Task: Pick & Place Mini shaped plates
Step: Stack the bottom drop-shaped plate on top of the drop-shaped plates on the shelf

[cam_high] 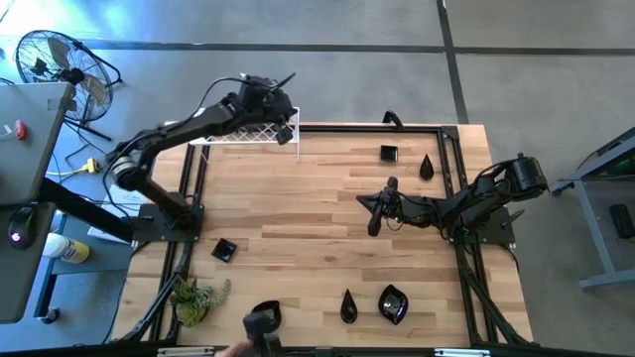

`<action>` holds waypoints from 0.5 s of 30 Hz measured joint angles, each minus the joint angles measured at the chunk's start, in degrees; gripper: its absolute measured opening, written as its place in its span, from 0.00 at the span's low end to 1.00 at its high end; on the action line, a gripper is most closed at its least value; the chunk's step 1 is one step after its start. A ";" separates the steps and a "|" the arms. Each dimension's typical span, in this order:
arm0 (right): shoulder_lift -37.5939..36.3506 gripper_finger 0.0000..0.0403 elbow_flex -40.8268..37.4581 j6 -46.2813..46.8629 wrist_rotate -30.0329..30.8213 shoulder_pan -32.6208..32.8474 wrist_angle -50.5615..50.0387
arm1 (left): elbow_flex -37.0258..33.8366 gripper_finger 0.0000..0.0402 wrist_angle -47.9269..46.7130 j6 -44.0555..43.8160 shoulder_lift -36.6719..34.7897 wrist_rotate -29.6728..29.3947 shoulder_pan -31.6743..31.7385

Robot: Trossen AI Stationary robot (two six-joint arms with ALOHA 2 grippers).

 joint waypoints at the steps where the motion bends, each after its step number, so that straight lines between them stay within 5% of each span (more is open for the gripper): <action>1: -0.01 0.01 0.00 -0.01 -0.41 0.00 0.00 | 0.00 0.00 -0.18 -1.08 -1.40 1.39 -0.48; 7: 0.00 0.01 0.00 -0.94 -1.63 0.02 -0.24 | -6.75 0.00 6.27 -7.85 -9.15 5.30 -6.29; 15: -1.48 0.02 0.00 -0.37 -4.76 0.69 -7.26 | -27.88 0.00 30.32 -16.89 -17.53 1.06 -16.59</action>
